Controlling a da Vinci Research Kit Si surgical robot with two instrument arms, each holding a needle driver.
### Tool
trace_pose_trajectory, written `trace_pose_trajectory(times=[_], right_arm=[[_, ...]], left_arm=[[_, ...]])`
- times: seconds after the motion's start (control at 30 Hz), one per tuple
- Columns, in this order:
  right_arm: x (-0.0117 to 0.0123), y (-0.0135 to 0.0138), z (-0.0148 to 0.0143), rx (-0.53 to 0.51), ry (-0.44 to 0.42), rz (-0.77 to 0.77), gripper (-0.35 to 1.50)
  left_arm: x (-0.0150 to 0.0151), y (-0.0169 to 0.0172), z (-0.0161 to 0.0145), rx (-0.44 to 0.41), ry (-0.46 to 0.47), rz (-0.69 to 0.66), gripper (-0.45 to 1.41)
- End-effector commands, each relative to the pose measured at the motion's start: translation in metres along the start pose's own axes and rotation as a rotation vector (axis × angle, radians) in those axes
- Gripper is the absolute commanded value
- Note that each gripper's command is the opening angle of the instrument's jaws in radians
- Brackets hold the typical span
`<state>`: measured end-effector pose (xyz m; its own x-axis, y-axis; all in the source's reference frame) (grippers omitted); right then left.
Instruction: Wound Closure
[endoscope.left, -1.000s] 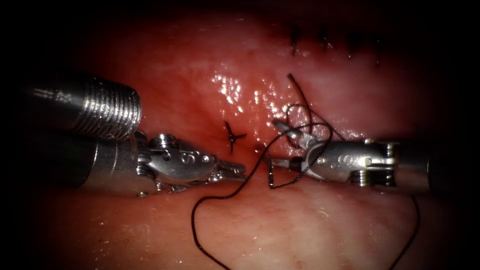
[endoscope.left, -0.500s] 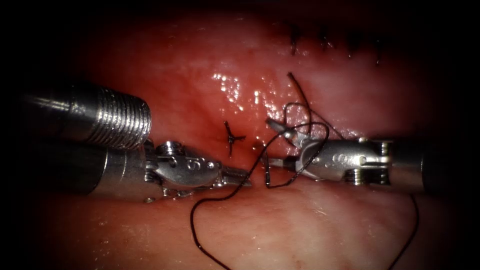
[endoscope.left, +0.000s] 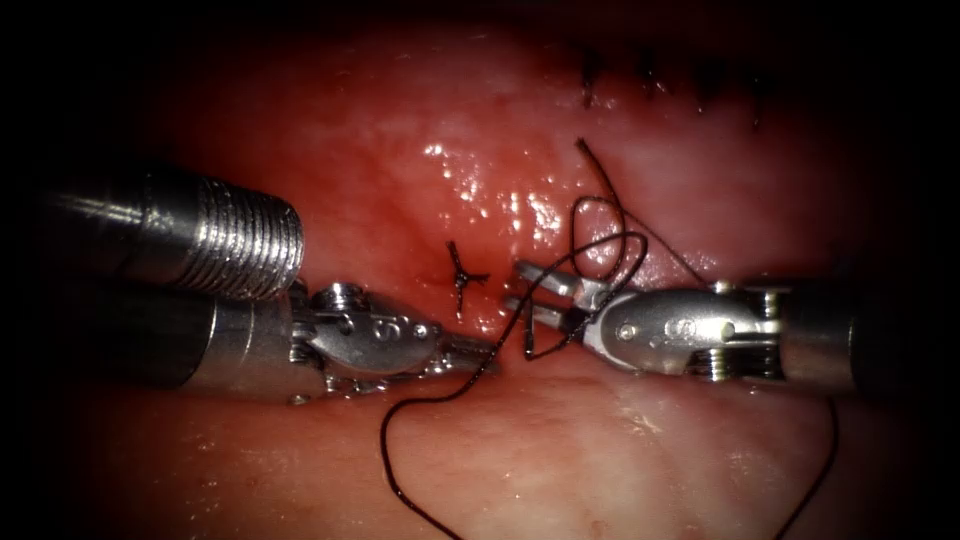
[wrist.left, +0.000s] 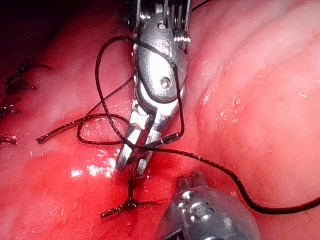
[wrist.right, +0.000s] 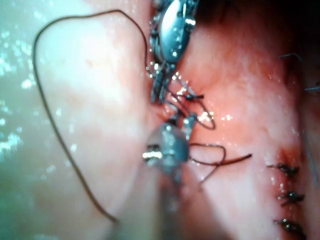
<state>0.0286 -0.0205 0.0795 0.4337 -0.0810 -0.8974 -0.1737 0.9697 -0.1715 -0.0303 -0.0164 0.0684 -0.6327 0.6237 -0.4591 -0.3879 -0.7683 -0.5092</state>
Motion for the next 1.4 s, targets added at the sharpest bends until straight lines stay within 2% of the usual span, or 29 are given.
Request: trace_pose_trajectory(times=[0.03, 0.13, 0.23, 0.33, 0.57, 0.83, 1.17, 1.4], right_arm=[[0.0, -0.0001, 0.001, -0.008, -0.006, -0.024, -0.35], [-0.0005, 0.0004, 0.0007, -0.027, -0.021, -0.08, -0.35], [-0.001, 0.0015, -0.0004, -0.069, -0.022, -0.147, -0.35], [-0.001, 0.0021, -0.001, -0.086, -0.019, -0.185, -0.35], [0.0012, 0.0037, -0.0026, -0.119, 0.043, -0.31, -0.35], [0.0016, 0.0036, -0.0024, -0.129, 0.06, -0.324, -0.35], [0.0027, 0.0042, -0.0034, -0.157, 0.061, -0.342, -0.35], [0.0033, 0.0045, -0.0037, -0.178, 0.074, -0.332, -0.35]], left_arm=[[0.0001, 0.0002, 0.0007, -0.001, 0.0, 0.0, -0.16], [0.0003, 0.0002, 0.0006, -0.002, 0.0, -0.001, -0.16], [0.0007, -0.0001, 0.0005, -0.004, 0.0, -0.005, -0.08], [0.0012, -0.0004, 0.0003, 0.016, 0.007, -0.008, -0.1], [0.0026, -0.001, -0.0002, 0.071, 0.061, -0.005, -0.03], [0.0031, -0.0009, 0.0002, 0.113, 0.077, 0.001, -0.1], [0.0025, -0.001, 0.0012, 0.11, 0.083, 0.008, -0.08], [0.001, -0.0013, 0.0023, 0.086, 0.074, 0.022, -0.1]])
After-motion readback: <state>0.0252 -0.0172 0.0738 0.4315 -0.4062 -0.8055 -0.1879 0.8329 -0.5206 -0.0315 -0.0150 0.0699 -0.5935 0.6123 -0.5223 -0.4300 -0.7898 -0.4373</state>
